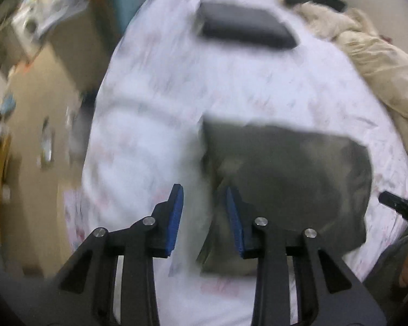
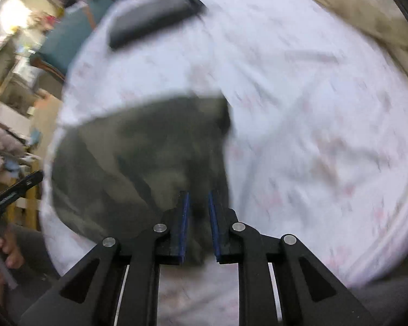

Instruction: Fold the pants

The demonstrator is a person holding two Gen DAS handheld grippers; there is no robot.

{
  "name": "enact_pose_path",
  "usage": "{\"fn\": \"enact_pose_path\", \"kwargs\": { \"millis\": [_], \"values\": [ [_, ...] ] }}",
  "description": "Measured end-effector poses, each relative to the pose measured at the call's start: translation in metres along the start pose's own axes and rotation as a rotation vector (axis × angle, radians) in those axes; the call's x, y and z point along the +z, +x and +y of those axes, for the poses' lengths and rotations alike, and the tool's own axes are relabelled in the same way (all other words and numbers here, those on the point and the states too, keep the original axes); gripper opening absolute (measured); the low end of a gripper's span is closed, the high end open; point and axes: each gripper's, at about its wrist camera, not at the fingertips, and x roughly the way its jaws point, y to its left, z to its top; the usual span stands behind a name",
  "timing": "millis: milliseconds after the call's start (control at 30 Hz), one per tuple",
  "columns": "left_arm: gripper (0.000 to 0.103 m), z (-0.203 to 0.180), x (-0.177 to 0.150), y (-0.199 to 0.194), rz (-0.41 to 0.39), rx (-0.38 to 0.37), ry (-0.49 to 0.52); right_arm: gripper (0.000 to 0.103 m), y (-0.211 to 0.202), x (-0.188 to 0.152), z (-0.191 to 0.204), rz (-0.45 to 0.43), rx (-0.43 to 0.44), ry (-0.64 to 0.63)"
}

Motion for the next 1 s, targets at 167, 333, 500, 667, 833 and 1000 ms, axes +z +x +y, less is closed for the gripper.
{"fn": "enact_pose_path", "kwargs": {
  "millis": [167, 333, 500, 667, 833, 1000],
  "values": [
    [0.013, -0.042, 0.029, 0.03, -0.05, -0.148, 0.072, 0.017, 0.018, 0.036, 0.061, -0.086, 0.16, -0.129],
    [0.013, -0.059, 0.031, 0.065, -0.035, -0.128, 0.111, 0.013, 0.083, 0.052, 0.104, -0.027, 0.204, -0.182],
    [0.01, -0.017, 0.027, 0.092, 0.048, 0.039, 0.015, 0.0, 0.093, 0.06, 0.07, -0.06, 0.109, -0.14],
    [0.01, -0.008, 0.029, 0.078, 0.034, 0.018, -0.016, 0.0, 0.072, 0.065, 0.032, -0.127, -0.032, -0.003],
    [0.009, -0.031, 0.035, 0.045, -0.084, -0.172, 0.015, 0.005, 0.057, 0.069, 0.017, -0.077, 0.1, 0.013],
    [0.007, -0.064, 0.022, 0.09, 0.068, -0.16, 0.168, 0.0, 0.096, 0.052, 0.036, 0.046, 0.007, -0.111]
  ]
}}
